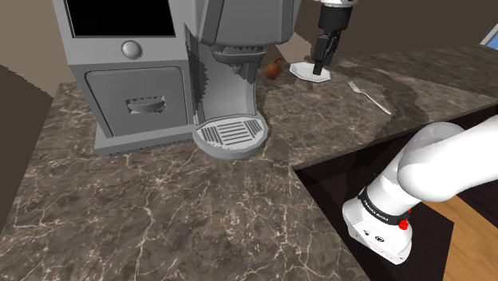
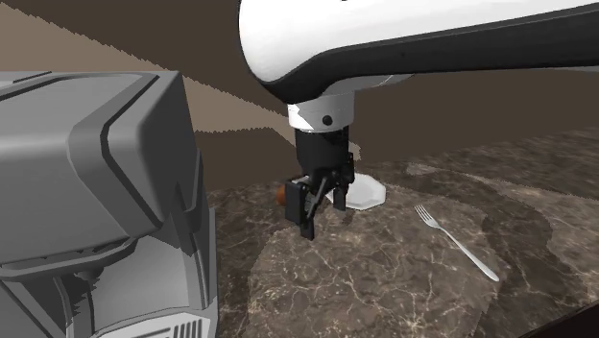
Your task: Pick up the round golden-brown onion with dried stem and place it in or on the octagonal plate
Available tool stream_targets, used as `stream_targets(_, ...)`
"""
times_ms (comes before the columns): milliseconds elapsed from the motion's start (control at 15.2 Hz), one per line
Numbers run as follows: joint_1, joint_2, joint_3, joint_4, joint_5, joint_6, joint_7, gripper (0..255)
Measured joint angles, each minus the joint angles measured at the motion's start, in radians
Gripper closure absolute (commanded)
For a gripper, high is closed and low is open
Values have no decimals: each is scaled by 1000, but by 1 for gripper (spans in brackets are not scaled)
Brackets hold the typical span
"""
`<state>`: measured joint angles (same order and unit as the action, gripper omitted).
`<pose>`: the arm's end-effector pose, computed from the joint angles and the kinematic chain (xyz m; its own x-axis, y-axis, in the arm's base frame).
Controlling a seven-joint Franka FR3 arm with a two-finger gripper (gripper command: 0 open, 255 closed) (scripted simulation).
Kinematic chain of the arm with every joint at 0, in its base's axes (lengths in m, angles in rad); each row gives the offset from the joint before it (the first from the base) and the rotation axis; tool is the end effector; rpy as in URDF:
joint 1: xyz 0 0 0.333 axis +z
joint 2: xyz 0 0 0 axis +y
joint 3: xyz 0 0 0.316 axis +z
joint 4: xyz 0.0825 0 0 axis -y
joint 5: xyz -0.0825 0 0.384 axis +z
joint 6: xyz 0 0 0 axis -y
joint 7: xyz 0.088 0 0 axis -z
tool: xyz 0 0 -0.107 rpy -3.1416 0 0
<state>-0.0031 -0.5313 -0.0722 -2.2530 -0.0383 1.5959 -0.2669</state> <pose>0.3756 -0.0367 0.5532 0.9708 0.2061 -0.1224 0.2037 -0.9785 -0.0321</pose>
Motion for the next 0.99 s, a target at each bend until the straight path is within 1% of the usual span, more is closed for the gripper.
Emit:
stream_targets(330, 7, 185, -49, 111, -15, 58, -123, 0)
stream_targets(594, 2, 353, -88, 238, -16, 87, -236, 0)
stream_targets(726, 4, 430, -94, 302, -9, 91, -278, 0)
stream_targets(990, -3, 609, -106, 472, 11, 88, -371, 0)
